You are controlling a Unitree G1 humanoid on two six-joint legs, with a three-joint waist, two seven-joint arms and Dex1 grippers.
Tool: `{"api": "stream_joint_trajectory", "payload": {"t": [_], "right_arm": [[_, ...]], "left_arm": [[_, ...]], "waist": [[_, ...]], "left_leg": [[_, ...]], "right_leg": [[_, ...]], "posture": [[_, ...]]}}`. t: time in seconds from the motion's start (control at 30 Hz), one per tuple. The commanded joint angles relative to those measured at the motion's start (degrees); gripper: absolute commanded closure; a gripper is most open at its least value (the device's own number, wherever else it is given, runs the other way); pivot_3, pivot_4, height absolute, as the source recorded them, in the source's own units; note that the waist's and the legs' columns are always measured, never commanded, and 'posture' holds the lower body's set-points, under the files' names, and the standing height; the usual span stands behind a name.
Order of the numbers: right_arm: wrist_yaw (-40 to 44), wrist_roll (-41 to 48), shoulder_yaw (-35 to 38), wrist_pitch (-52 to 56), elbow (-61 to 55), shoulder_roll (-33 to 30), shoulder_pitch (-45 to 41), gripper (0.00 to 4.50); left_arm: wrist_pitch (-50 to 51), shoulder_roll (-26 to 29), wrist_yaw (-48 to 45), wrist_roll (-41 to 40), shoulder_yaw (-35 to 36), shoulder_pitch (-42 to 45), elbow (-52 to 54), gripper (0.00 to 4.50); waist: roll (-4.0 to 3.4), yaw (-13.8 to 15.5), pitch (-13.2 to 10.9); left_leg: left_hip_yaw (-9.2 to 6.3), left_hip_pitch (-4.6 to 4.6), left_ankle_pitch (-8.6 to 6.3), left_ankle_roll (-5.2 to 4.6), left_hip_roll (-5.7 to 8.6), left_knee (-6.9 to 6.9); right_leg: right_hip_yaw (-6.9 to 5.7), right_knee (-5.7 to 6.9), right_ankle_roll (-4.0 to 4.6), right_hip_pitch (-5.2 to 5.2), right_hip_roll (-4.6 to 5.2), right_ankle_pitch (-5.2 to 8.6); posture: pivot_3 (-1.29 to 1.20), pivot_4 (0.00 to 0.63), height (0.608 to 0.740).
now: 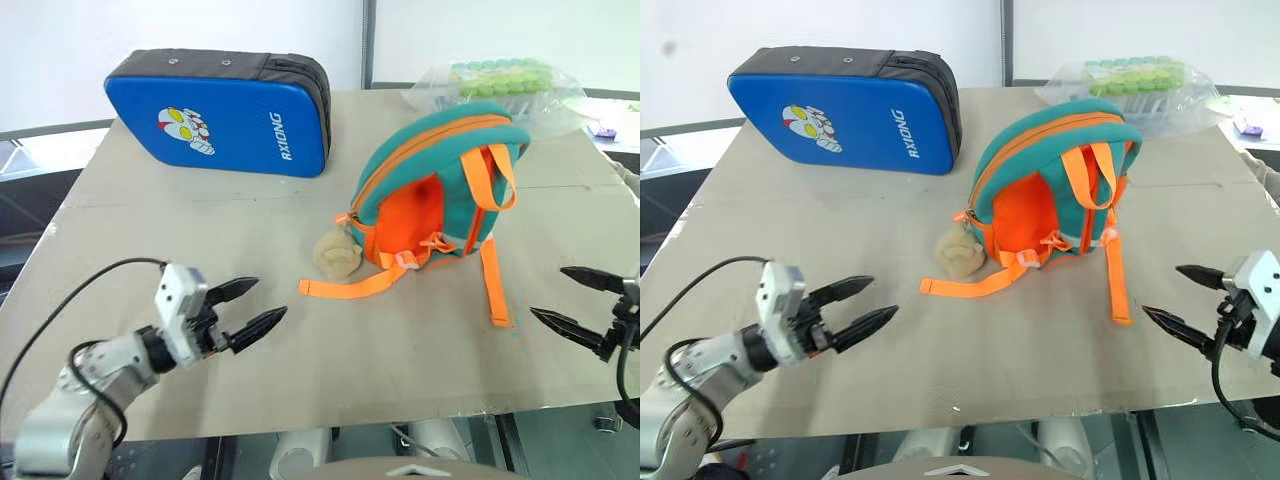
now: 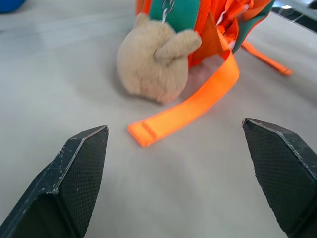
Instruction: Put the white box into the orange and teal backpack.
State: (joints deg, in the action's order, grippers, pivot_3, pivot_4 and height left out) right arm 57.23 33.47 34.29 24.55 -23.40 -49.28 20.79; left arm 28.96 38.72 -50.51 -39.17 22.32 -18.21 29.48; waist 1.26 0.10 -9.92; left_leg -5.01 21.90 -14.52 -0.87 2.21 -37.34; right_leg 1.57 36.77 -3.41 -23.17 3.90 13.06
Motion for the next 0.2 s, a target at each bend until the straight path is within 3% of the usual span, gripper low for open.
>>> {"api": "stream_joint_trajectory", "payload": {"t": [0.03, 0.2], "right_arm": [[2.3, -1.5, 4.4, -3.9, 0.5, 0.1, 2.2, 0.0], [2.3, -2.6, 3.8, -5.4, 2.3, 0.7, 2.7, 0.0]], "left_arm": [[-2.9, 1.0, -1.9, 0.3, 4.8, -2.9, 0.0, 0.09], [-2.7, 0.6, -2.0, -0.6, 6.2, -3.5, -3.2, 0.09]], "waist": [[0.02, 0.1, 0.0], [0.01, 0.4, 0.0]], "left_leg": [[0.03, -0.01, 0.0, 0.0, -0.1, 0.0], [0.08, -0.05, -0.01, 0.01, -0.27, 0.0]], "right_leg": [[-0.01, 0.0, -0.1, 0.01, 0.0, 0.06], [-0.03, 0.0, -0.06, 0.03, -0.28, 0.05]], "posture": [[0.0, 0.15, 0.74], [0.0, 0.15, 0.74]]}}
